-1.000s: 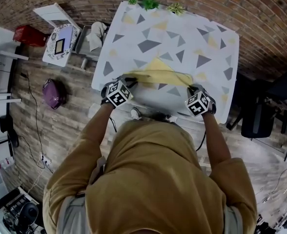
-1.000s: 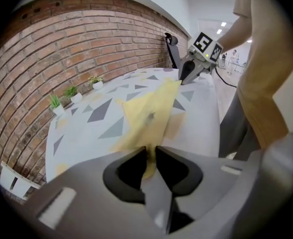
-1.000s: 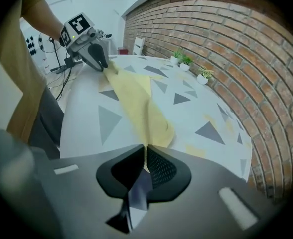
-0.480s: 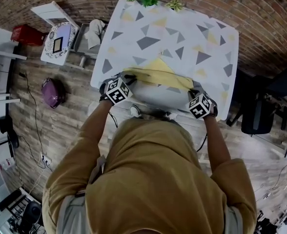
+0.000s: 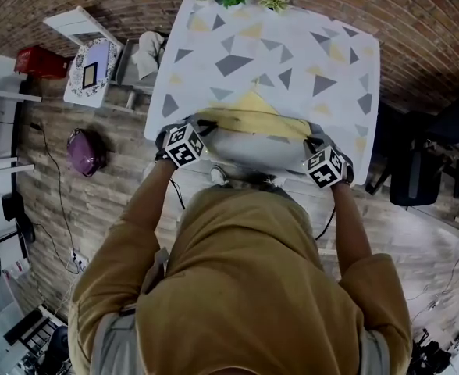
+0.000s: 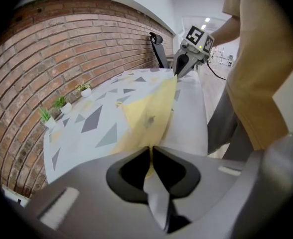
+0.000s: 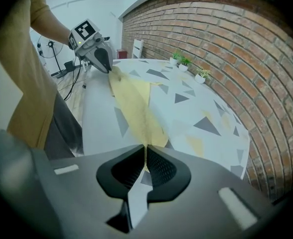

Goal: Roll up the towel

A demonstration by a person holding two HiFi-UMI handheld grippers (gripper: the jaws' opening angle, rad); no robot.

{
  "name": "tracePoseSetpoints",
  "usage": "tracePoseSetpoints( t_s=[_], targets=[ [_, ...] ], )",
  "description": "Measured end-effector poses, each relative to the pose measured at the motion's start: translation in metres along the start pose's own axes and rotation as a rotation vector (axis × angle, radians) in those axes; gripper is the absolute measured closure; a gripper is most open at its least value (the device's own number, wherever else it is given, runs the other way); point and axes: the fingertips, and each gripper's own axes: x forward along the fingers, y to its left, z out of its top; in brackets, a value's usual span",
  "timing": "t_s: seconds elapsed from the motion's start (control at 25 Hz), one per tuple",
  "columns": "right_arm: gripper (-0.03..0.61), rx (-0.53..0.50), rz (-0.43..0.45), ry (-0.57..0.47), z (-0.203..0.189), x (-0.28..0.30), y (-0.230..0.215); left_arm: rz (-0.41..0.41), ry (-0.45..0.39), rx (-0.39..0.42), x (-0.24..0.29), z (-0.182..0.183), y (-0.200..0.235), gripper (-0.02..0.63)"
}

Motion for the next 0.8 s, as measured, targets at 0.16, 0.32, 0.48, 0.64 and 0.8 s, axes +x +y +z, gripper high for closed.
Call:
tracePoseSetpoints(
  t_s=[0.16,0.32,0.48,0.64,0.8],
  targets=[
    [0.560,-0.004,-0.005,0.002,0.000,-0.003,-0.002,0.001,-0.015,0.002,-0.004,0.004,0.002,0.531],
    [0.560,-0.013,-0.009,0.014,-0.003,-0.003,0.000,-0.004,-0.021,0.010,-0.004,0.005,-0.003,0.531],
    [0.560,-0.007,0.000,0.016,-0.006,-0.004,0.004,-0.010,-0.035,-0.010,-0.004,0.005,-0.007,0.531],
    [0.560,-0.008,0.026,0.009,-0.002,-0.010,0.001,-0.047,-0.054,-0.052,-0.011,0.012,-0.005,0.531],
    [0.560,-0.014,0.064,0.005,0.005,-0.017,-0.005,-0.090,-0.064,-0.073,-0.019,0.022,0.003,0.531]
  ],
)
